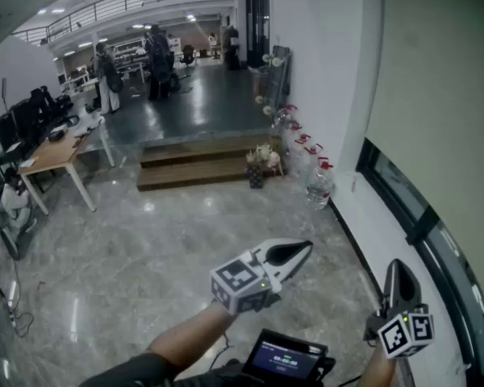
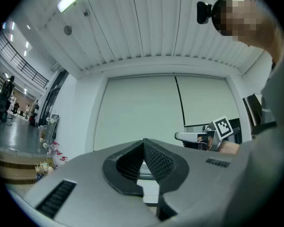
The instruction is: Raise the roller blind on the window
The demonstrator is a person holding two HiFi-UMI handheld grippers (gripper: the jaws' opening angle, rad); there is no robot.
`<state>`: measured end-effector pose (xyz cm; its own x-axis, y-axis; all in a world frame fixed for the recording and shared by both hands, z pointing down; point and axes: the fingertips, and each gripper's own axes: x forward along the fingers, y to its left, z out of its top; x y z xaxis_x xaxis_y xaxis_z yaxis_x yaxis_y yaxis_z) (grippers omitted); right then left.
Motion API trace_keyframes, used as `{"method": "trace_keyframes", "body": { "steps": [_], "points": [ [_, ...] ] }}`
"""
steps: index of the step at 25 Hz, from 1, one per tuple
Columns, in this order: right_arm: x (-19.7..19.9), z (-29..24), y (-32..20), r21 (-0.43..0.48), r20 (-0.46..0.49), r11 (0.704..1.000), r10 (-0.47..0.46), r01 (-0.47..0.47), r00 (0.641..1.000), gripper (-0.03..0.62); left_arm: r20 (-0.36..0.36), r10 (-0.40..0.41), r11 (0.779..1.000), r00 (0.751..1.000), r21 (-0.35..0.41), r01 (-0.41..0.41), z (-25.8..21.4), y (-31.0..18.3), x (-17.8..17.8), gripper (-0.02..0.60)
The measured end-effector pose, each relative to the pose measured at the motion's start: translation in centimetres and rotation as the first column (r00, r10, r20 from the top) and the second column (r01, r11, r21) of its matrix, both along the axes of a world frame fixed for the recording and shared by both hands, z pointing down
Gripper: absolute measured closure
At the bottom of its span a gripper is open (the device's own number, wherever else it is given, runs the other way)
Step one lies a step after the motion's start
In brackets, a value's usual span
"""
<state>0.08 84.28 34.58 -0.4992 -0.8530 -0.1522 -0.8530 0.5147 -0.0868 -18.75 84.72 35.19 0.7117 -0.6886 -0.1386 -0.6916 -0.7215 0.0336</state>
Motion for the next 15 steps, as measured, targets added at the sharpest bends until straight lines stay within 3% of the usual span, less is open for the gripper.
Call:
{"method": "trace_keyframes", "body": {
  "steps": [4, 15],
  "points": [
    [0.3, 0.1, -0.1, 0.000, -0.010, 1.000, 0.012, -0.012, 1.000, 0.595, -0.037, 0.019, 1.000, 0.999, -0.011, -0.020, 0.1, -0.1, 0.2, 0.589],
    [-0.8, -0.3, 0.1, 0.002, -0.005, 0.998, 0.060, -0.060, 0.998, 0.592, -0.052, 0.014, 1.000, 0.999, -0.008, -0.014, 0.2, -0.6, -1.7, 0.589]
  ]
}}
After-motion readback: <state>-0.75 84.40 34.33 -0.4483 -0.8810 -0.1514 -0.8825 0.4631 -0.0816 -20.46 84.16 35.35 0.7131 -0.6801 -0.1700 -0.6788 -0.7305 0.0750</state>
